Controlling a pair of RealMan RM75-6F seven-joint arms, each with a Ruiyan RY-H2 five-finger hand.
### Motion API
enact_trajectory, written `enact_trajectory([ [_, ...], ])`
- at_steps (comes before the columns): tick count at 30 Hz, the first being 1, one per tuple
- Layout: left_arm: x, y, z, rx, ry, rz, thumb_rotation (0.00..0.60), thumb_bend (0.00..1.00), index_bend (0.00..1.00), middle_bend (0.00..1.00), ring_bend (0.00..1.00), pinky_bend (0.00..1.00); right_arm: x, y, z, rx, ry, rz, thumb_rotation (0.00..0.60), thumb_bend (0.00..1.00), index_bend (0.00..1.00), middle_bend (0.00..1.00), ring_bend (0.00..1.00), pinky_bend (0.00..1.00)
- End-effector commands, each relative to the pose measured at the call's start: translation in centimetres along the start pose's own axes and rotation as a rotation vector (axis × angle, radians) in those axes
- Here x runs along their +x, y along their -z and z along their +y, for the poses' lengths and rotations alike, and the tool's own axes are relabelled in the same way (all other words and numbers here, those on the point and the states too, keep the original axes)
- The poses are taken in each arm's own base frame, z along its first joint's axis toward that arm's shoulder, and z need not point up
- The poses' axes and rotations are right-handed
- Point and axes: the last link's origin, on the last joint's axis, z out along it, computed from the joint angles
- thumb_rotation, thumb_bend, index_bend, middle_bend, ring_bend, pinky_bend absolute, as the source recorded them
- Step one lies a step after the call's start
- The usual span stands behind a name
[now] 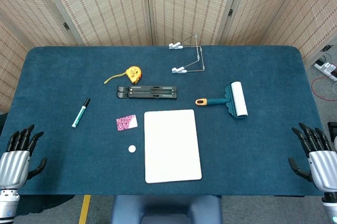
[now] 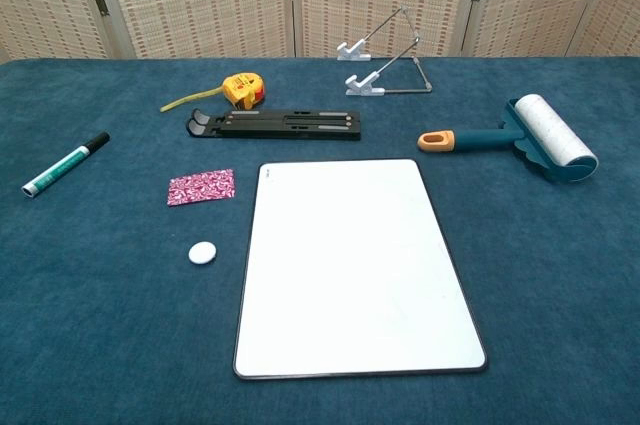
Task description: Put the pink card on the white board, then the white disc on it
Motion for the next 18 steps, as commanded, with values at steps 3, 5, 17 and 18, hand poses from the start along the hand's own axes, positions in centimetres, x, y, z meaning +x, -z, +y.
enact_trajectory([
  [3, -0.08, -0.06, 0.13, -0.001, -0.006, -0.001, 0.600, 0.40, 0.17, 0.03, 0.04, 0.00, -0.17, -0.31, 0.09, -0.002, 0.002, -0.010, 0.600, 0.37, 0.10, 0.06, 0.08, 0.00],
  [5, -0.07, -0.10, 0.17, 0.000, -0.007, 0.000, 0.600, 0.40, 0.17, 0.03, 0.04, 0.00, -0.21, -0.42, 0.07, 0.000, 0.002, -0.012, 0.600, 0.37, 0.10, 0.06, 0.08, 0.00],
  [17, 0.02, -0.69, 0.84, -0.019, -0.003, 0.004, 0.600, 0.40, 0.17, 0.03, 0.04, 0.00, -0.25, -0.45, 0.24, -0.006, 0.000, -0.013, 0.600, 0.37, 0.10, 0.06, 0.08, 0.00],
  [18, 0.02, -0.82, 0.96, -0.024, -0.003, 0.005, 0.600, 0.40, 0.17, 0.03, 0.04, 0.00, -0.26, -0.46, 0.22, -0.006, 0.001, -0.013, 0.600, 0.37, 0.10, 0.06, 0.08, 0.00],
])
